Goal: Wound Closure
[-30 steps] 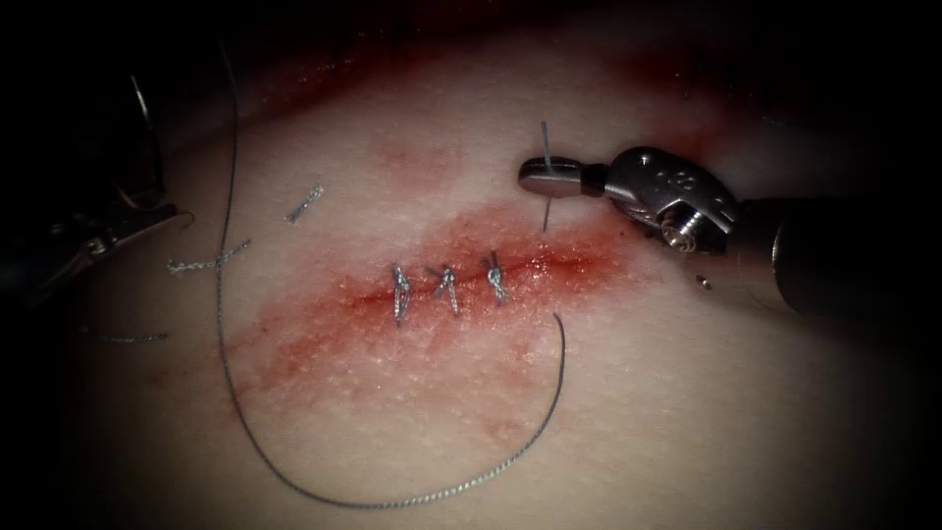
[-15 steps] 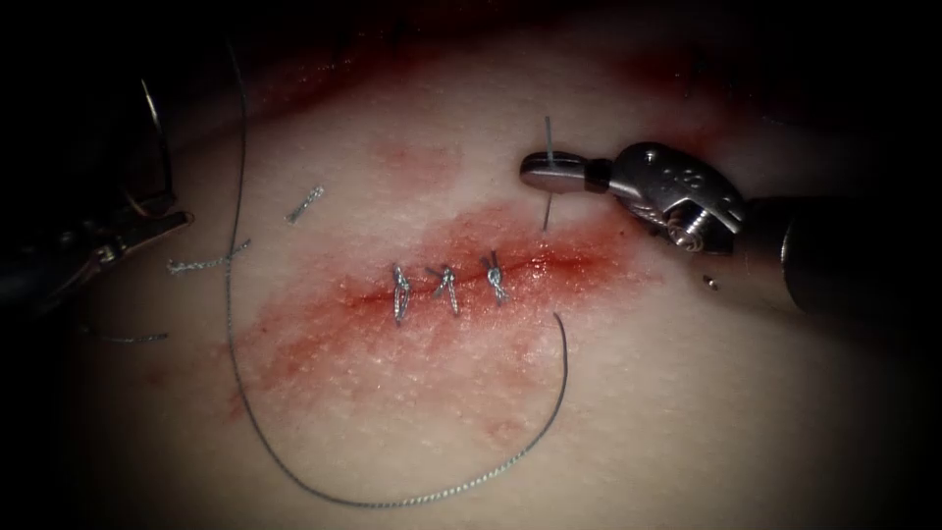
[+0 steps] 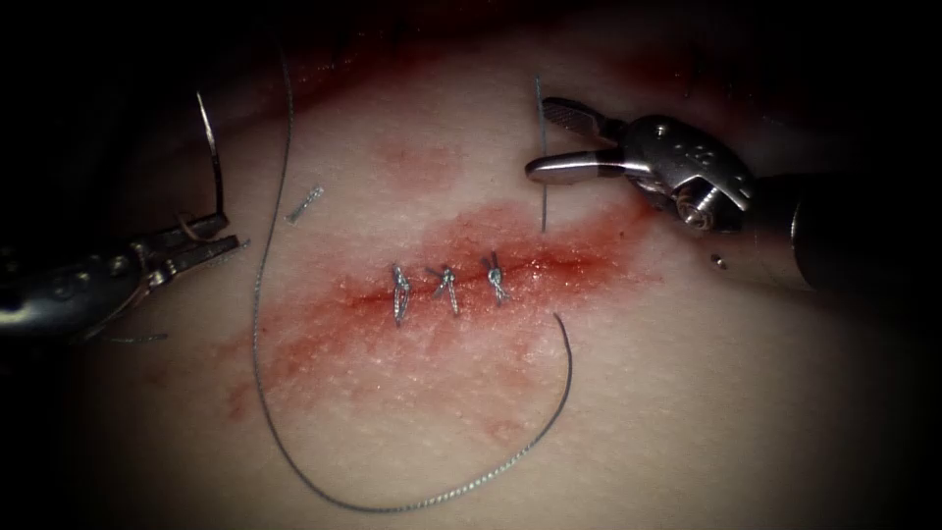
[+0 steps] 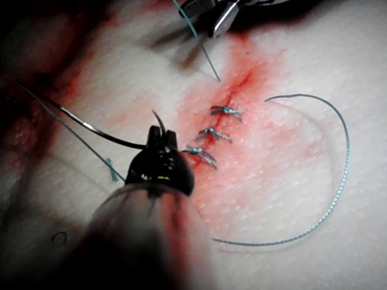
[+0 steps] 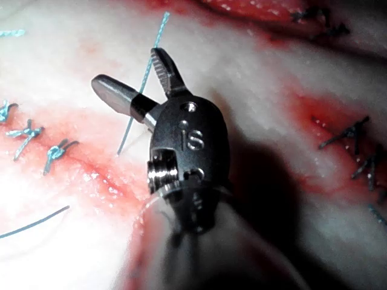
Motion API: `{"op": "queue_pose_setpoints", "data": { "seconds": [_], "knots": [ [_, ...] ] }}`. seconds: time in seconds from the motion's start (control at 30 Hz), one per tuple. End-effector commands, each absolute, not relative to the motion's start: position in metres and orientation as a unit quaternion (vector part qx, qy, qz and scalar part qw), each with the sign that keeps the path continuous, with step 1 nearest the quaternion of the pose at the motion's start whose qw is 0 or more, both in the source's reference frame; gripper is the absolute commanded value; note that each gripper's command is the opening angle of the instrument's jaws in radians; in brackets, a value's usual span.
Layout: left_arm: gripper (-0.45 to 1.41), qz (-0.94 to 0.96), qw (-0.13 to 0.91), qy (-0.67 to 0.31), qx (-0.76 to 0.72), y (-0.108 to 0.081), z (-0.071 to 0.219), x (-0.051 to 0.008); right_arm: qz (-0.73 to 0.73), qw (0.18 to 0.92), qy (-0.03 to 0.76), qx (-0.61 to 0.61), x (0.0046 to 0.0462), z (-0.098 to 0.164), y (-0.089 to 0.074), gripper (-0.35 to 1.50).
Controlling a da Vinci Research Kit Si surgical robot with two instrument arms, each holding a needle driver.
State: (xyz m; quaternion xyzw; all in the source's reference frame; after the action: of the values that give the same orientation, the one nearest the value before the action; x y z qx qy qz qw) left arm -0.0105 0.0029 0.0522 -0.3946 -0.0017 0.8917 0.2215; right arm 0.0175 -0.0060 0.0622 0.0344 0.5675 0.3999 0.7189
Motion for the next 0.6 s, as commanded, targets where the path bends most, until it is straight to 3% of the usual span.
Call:
{"op": "queue_pose_setpoints", "data": {
  "seconds": [0.03,0.17,0.23,0.33,0.4,0.43,0.5,0.6],
  "knots": [
    [-0.32,0.892,0.217,-0.001,-0.397,0.0026,0.0529,-0.011,0.394,0.724,0.565,0.036,0.0173,0.0626,-0.0069,1.48],
    [-0.28,0.893,0.229,-0.008,-0.388,-0.0007,0.0536,-0.0092,0.367,0.732,0.571,0.062,0.0151,0.0615,-0.0084,1.48],
    [-0.18,0.893,0.238,-0.016,-0.381,-0.0022,0.0543,-0.0082,0.361,0.731,0.574,0.07,0.0146,0.061,-0.0087,1.48],
    [0.52,0.892,0.243,-0.015,-0.382,-0.0034,0.0556,-0.007,0.361,0.727,0.58,0.071,0.0142,0.0605,-0.009,1.36],
    [0.98,0.89,0.247,-0.017,-0.383,-0.0037,0.0565,-0.0065,0.358,0.722,0.588,0.067,0.0139,0.0601,-0.0093,0.98],
    [1.11,0.89,0.246,-0.016,-0.383,-0.0038,0.0567,-0.0064,0.354,0.721,0.592,0.068,0.0139,0.06,-0.0093,0.91],
    [1.31,0.89,0.245,-0.016,-0.384,-0.0039,0.0568,-0.0061,0.342,0.723,0.596,0.071,0.0139,0.0598,-0.0091,1.01],
    [1.4,0.892,0.242,-0.024,-0.38,-0.0036,0.0561,-0.0055,0.336,0.724,0.599,0.069,0.0138,0.0599,-0.009,1.08]
  ]
}}
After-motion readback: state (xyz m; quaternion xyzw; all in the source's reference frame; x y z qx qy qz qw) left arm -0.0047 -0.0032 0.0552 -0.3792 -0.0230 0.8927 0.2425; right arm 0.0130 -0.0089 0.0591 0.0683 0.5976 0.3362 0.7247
